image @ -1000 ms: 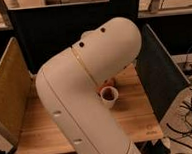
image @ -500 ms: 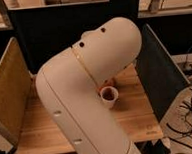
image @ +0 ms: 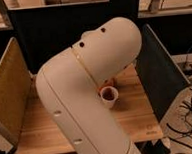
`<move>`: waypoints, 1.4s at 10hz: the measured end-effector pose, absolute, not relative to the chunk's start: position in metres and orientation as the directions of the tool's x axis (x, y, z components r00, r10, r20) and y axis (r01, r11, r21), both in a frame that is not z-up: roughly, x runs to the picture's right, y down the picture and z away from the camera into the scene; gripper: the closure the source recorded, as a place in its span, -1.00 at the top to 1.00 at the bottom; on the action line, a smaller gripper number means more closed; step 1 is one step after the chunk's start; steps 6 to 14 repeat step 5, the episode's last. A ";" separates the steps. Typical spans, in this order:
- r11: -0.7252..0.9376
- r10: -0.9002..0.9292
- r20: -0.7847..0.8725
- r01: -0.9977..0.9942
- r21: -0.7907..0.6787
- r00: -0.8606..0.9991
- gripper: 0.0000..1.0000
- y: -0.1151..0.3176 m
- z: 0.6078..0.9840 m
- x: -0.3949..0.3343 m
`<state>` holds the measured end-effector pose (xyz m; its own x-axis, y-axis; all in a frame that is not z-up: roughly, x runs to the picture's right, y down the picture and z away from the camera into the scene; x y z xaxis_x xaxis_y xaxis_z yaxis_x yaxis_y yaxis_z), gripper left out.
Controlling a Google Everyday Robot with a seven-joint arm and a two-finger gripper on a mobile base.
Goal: Place the white sponge in the ceramic bowl
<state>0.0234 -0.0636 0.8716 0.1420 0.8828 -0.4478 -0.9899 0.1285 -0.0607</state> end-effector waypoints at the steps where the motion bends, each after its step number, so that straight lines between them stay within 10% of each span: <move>1: 0.128 0.883 -0.448 -0.990 -0.061 0.142 -0.48 -0.064 0.872 0.024; 5: 0.128 0.883 -0.448 -0.990 -0.060 0.142 0.29 -0.064 0.872 0.024; 14: 0.128 0.883 -0.448 -0.990 -0.060 0.142 0.29 -0.064 0.872 0.024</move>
